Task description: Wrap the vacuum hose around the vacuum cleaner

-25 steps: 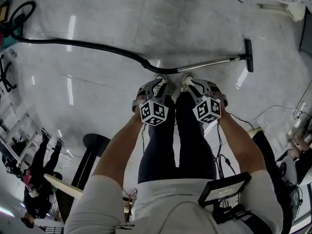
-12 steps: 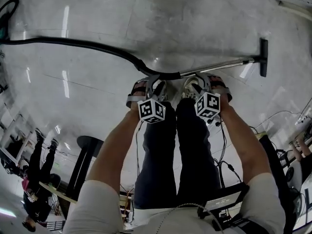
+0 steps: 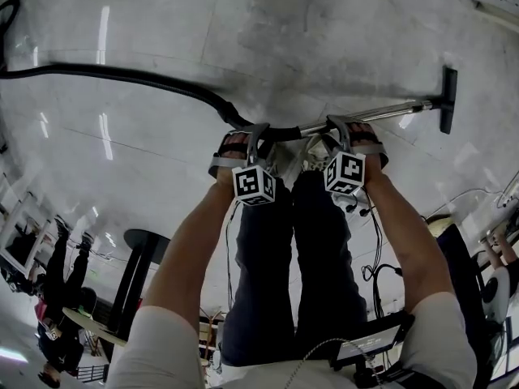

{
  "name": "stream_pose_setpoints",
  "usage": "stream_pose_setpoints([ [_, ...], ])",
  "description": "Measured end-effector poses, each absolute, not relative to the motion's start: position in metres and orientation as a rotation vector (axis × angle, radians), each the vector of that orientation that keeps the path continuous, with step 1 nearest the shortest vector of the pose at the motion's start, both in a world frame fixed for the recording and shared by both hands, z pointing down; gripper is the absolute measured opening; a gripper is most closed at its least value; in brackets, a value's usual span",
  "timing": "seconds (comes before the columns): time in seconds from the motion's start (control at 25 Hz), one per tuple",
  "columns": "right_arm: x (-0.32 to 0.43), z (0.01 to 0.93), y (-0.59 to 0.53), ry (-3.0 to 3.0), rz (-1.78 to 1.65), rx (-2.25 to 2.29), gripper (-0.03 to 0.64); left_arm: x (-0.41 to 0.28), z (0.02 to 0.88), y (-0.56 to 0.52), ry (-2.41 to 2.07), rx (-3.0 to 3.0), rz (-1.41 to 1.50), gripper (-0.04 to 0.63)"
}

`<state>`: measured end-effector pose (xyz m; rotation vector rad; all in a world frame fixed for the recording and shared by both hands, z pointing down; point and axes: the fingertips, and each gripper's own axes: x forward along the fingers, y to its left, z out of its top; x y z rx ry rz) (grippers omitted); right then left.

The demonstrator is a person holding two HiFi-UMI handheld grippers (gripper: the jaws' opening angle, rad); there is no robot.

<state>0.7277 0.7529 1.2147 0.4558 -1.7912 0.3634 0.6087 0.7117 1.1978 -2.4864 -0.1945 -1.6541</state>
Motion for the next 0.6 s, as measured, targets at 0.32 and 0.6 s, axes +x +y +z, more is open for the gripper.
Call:
stream_pose_setpoints([
  [0.32,0.729,1.222,0.746,-1.761,0.365,0.451,0.206,0.612,1.196,0.713,-0.217,-2.533,-1.611,0.172],
  [0.6,0.736,1.185,0.727,-1.810,0.308,0.449,0.185,0.625,1.149,0.691,-0.140,-2.622,-1.450,0.175],
])
